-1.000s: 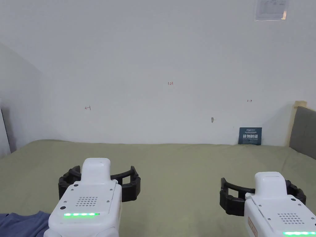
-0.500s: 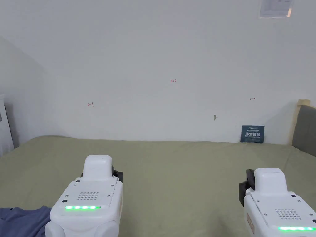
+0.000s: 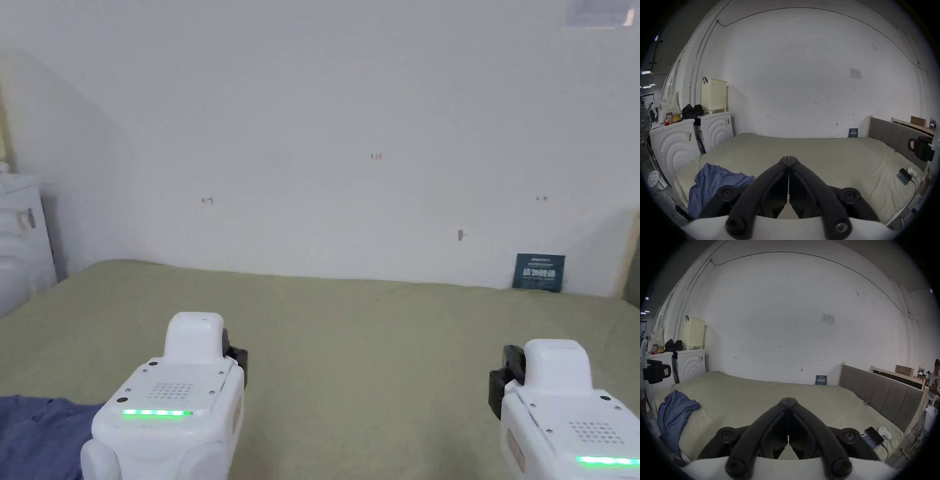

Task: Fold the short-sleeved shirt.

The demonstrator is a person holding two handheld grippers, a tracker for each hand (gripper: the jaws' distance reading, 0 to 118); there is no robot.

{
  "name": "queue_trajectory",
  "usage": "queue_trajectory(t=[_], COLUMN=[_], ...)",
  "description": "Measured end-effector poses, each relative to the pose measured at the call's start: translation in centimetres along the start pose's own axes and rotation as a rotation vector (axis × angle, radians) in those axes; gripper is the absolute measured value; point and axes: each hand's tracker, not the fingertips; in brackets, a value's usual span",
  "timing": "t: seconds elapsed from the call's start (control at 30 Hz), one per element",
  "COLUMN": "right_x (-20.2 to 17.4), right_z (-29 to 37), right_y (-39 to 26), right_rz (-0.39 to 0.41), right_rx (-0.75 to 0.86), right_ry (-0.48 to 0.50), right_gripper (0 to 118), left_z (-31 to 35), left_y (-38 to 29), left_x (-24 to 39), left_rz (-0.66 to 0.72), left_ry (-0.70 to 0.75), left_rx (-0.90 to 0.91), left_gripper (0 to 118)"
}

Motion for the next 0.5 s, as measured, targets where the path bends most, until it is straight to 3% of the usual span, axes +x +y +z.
queue_trajectory(t=[0.13, 0.5], right_x=[-4.3, -21.5], right_z=[-1.2, -1.2], right_y=[-0.1, 0.2], right_rz=[-0.005, -0.017], right_rx=[-0.008, -0.001], right_ry=[0.109, 0.526], right_gripper=[1, 1], left_z=[1.2, 8.5], left_y=[-0.3, -1.1], left_x=[-4.8, -19.6], left_rz=[-0.015, 0.037], left_ry=[0.126, 0.525], left_rx=[-0.021, -0.086], left_gripper=[0, 0])
